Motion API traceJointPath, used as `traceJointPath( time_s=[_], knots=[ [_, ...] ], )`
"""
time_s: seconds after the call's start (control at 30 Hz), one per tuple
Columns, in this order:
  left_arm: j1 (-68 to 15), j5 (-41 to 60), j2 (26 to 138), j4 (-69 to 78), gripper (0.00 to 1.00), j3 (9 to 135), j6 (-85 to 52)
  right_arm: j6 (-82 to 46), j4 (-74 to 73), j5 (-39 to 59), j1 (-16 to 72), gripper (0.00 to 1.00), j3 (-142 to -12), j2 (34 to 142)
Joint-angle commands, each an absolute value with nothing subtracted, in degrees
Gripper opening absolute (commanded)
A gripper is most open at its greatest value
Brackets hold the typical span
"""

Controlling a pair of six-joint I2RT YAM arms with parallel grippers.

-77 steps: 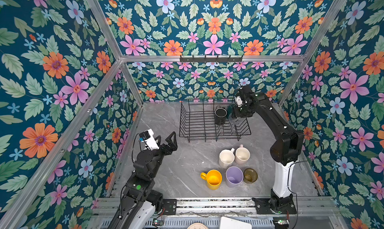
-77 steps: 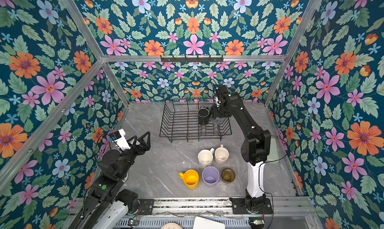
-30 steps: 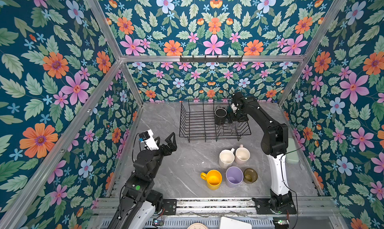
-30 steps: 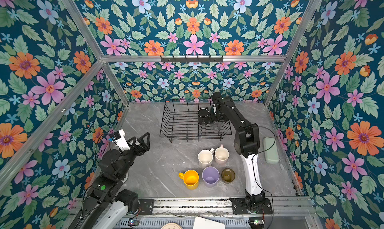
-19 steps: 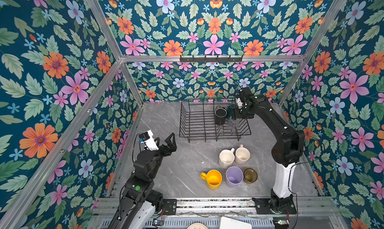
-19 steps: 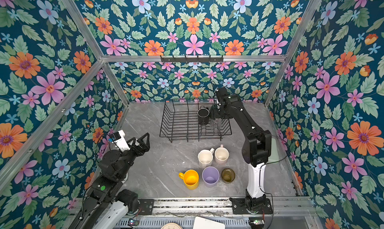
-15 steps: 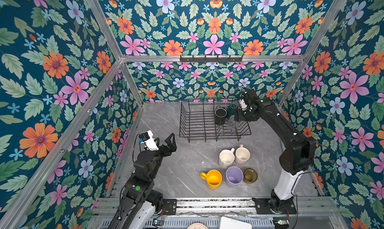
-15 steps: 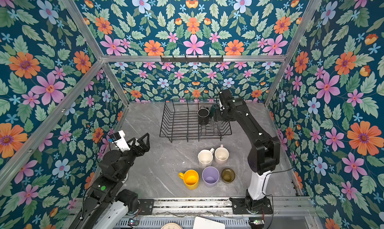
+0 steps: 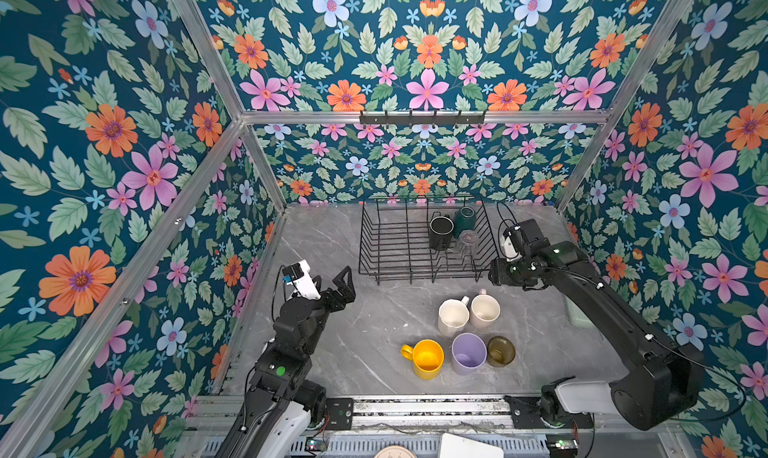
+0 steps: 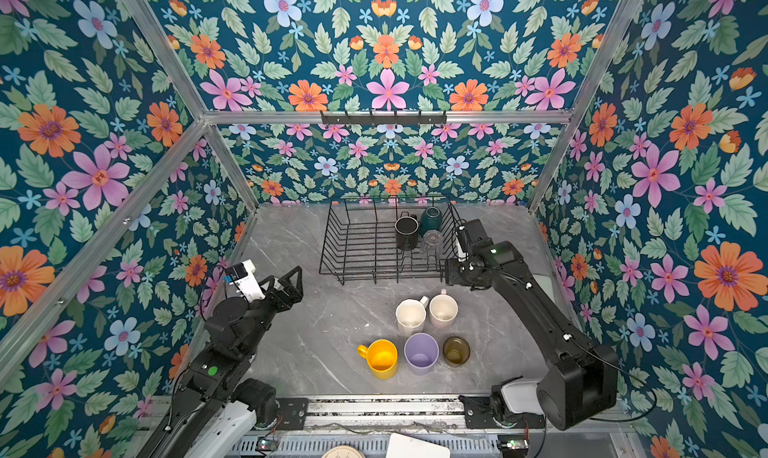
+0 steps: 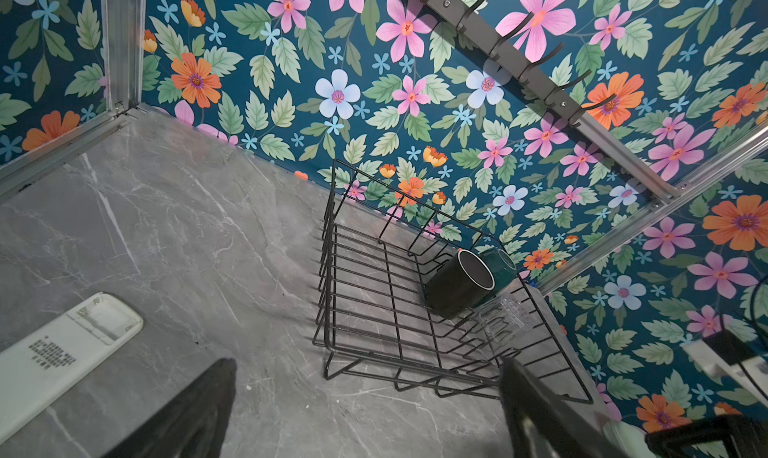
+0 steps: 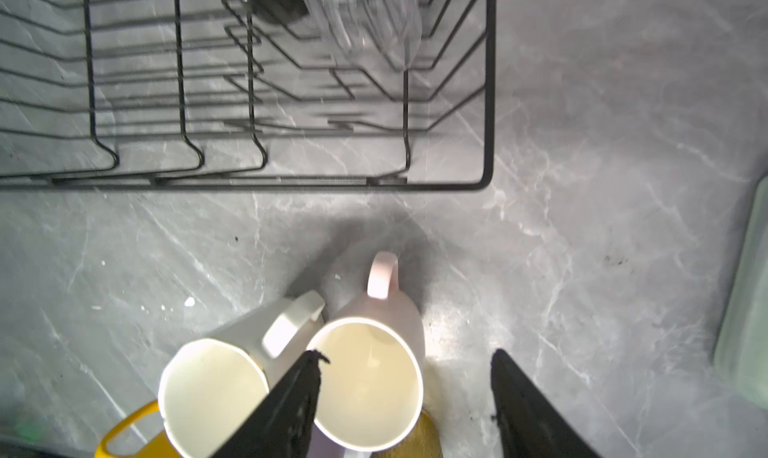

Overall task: Load the cups into the dish rack
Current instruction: 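Raise the right gripper from the rack and move it toward the pink mug, then lower the right gripper onto the pink mug rim and close on it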

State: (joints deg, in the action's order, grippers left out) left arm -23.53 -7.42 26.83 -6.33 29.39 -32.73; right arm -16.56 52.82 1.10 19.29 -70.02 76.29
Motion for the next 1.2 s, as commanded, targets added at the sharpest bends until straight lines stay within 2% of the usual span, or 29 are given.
traceJointPath(
  time_s=[0.0, 0.3, 0.63, 1.17],
  knots=[
    [-23.51, -7.18, 27.01, -3.87, 1.0, 29.27, -32.91, -19.0, 53.02, 0.58, 20.33, 0.63, -67.27, 74.99],
    [-23.52, -7.03, 26.71, -3.43, 1.0, 29.32, -33.75, -22.7, 50.59, 0.45, 23.95, 0.46, -61.27, 76.33],
    [-23.48, -6.91, 26.72, -3.18, 1.0, 29.2, -34.01, -24.34, 45.28, 0.35, 24.08, 0.36, -56.03, 78.08],
    [-23.46, -7.12, 27.09, -3.05, 1.0, 29.36, -34.1, -21.9, 45.33, -4.09, 24.08, 0.09, -56.36, 80.11]
  ],
)
